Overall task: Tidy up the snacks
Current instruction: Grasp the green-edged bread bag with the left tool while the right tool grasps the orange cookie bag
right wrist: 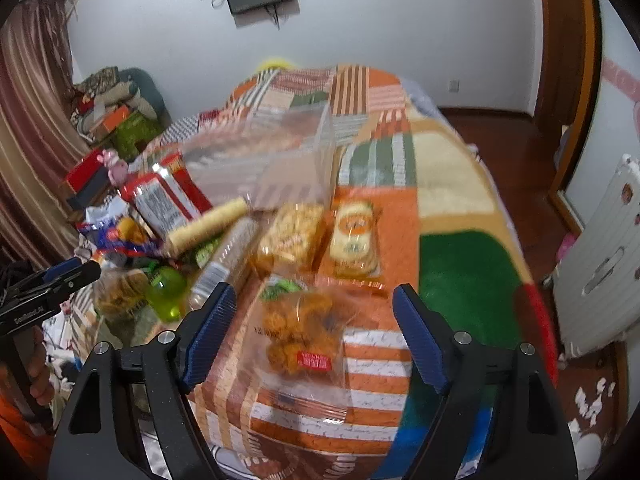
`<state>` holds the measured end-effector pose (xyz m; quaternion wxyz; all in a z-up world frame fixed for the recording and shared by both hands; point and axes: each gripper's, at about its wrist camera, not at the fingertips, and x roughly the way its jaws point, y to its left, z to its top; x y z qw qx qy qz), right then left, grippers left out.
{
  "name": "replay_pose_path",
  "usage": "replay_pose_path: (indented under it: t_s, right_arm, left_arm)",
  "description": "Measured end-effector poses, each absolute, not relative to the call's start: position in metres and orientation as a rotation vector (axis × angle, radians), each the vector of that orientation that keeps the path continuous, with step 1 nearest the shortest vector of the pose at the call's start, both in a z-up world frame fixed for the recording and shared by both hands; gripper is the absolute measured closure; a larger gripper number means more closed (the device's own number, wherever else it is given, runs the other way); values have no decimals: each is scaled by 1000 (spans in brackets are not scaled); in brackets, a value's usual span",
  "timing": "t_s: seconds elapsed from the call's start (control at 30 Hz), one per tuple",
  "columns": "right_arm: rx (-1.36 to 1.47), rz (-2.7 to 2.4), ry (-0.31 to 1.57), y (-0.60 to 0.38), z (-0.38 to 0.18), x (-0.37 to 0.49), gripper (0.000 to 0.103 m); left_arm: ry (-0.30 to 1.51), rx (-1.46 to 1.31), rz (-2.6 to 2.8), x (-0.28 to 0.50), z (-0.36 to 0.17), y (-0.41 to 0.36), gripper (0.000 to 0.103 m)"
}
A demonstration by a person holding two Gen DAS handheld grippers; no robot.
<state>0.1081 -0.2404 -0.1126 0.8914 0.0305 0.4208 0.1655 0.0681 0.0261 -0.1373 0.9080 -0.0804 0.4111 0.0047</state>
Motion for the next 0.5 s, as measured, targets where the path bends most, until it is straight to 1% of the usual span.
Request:
replay_pose_path:
  t_s: [0.17, 0.3, 0.4, 0.47, 0.5]
  right_arm:
    - [77, 367, 956, -239, -131, 115, 27]
    - [128, 397, 982, -239, -137, 115, 27]
    - [121, 406, 1006, -238, -140, 115, 28]
    - [121, 415, 1016, -236, -144, 115, 30]
    - [121, 418, 1023, -236, -145, 114, 35]
  left_arm:
    - [905, -187, 18, 77, -159, 30, 26]
    - [901, -199, 9, 80, -167, 28, 21]
    - [933, -205, -8, 85, -175, 24, 20]
    - [957, -204, -5, 89, -184, 22, 20]
    - [970, -205, -2, 89, -188, 21, 20]
